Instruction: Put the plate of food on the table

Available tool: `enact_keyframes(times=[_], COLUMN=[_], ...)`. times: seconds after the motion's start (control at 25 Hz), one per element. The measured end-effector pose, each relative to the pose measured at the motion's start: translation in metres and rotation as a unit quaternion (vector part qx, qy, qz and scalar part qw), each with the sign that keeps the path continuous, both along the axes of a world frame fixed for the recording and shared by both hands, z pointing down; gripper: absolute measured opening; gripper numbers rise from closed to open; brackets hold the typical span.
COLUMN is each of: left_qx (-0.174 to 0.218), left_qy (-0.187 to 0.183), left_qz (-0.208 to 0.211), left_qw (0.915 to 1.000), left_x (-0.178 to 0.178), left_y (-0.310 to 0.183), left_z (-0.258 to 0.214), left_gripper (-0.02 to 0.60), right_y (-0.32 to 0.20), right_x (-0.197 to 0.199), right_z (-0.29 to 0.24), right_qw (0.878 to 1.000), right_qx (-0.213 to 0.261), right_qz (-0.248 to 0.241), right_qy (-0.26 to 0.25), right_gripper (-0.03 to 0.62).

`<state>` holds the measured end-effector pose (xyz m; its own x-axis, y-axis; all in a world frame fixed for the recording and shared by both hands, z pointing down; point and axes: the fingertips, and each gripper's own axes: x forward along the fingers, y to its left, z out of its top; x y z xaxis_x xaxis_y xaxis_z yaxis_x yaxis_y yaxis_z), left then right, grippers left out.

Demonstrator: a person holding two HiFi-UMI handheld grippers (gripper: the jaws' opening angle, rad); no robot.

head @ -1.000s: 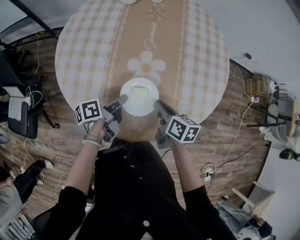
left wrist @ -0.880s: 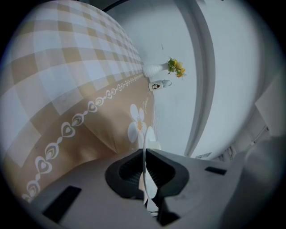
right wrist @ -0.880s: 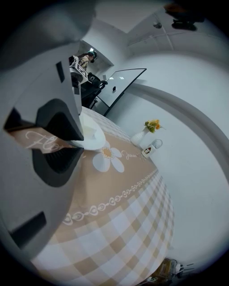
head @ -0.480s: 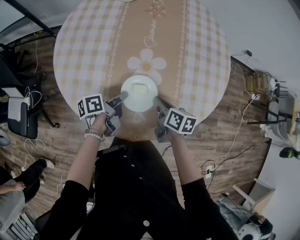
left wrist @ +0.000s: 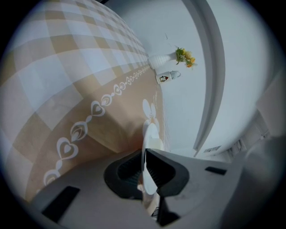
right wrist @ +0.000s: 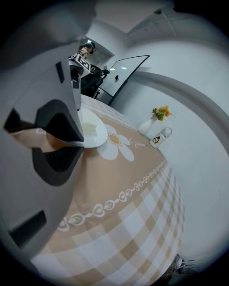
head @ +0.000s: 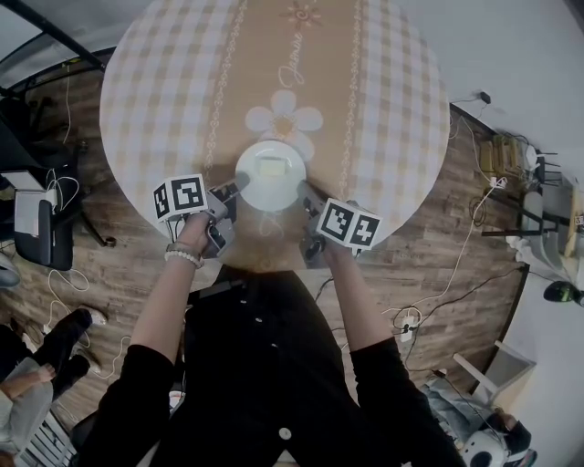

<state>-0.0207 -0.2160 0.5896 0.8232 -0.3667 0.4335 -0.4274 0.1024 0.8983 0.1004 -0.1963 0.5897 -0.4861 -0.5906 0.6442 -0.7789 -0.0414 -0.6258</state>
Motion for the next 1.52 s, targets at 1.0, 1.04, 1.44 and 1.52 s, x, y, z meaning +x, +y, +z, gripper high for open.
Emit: enact_keyframes(times=[1.0, 1.04, 1.44, 1.52], left_qx=[-0.005, -0.005, 0.004, 0.006], left_qy=[-0.039, -0.040, -0.053, -0.058], left_qz=[0.022, 0.022, 0.013, 0.007], left_qw=[0.9990, 0.9990, 0.9985, 0.9983], left_x=[-0.001, -0.002, -0.011, -0.016], left_y=[0.006, 0.006, 0.006, 0.004], left_z=[0.009, 0.009, 0.006, 0.006], left_gripper=[0.015, 0.017, 0.081, 0.081], right_y=[-0.007, -0.007, -0.008, -0.009], right_x=[0.004, 0.004, 0.006, 0.007], right_z=[0.014, 0.014, 0.012, 0.011], right_qw=[0.999, 0.999, 0.999, 0.999], right_qx=[-0.037, -0.037, -0.034, -0.035], right_qz=[0.018, 0.018, 0.018, 0.014], right_qy=[0.020, 0.021, 0.026, 0.028], right_gripper=[0.014, 0.014, 0.011, 0.011])
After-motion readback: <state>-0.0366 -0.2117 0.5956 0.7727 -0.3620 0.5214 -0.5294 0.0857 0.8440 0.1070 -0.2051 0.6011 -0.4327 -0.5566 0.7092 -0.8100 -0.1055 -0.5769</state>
